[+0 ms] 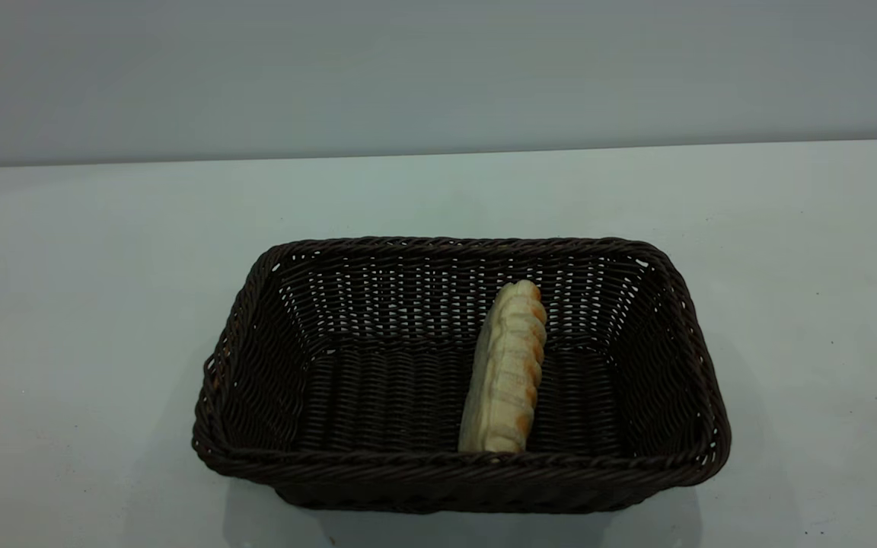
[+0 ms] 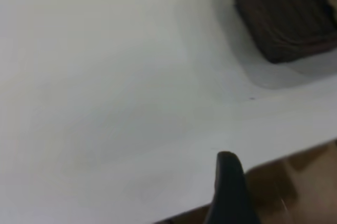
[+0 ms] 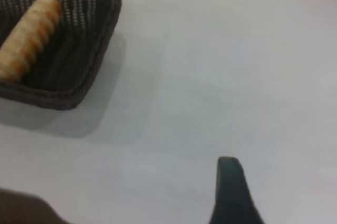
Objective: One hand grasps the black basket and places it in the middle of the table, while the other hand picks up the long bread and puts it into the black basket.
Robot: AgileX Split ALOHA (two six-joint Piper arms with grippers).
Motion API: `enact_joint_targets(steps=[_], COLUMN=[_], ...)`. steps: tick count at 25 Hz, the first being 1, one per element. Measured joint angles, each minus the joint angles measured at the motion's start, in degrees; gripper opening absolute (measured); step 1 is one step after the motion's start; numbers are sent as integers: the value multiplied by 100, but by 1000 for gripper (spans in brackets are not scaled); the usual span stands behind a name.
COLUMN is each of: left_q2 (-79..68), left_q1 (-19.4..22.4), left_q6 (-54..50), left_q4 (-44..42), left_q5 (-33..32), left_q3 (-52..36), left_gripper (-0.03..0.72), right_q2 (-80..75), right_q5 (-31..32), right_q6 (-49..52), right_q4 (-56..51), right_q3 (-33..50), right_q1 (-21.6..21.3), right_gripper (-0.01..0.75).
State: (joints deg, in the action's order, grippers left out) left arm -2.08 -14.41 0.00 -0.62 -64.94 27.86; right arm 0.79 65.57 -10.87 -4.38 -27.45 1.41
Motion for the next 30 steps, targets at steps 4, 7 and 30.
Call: enact_joint_targets(steps=[4,7,30], left_q2=[38,260,332], left_q1=[731,897,909], left_q6=[0,0,0], left_q4=[0,0,0], left_q5=[0,0,0], left_q3=[-4,-4,-4], left_gripper=[539,539,538], right_q2=[15,15,15], right_q5=[0,0,0], right_q6=[0,0,0], right_q4=[-5,-5,-5], right_q3=[0,0,2], right_q1=[-258,-270,-270], right_gripper=[496,496,496])
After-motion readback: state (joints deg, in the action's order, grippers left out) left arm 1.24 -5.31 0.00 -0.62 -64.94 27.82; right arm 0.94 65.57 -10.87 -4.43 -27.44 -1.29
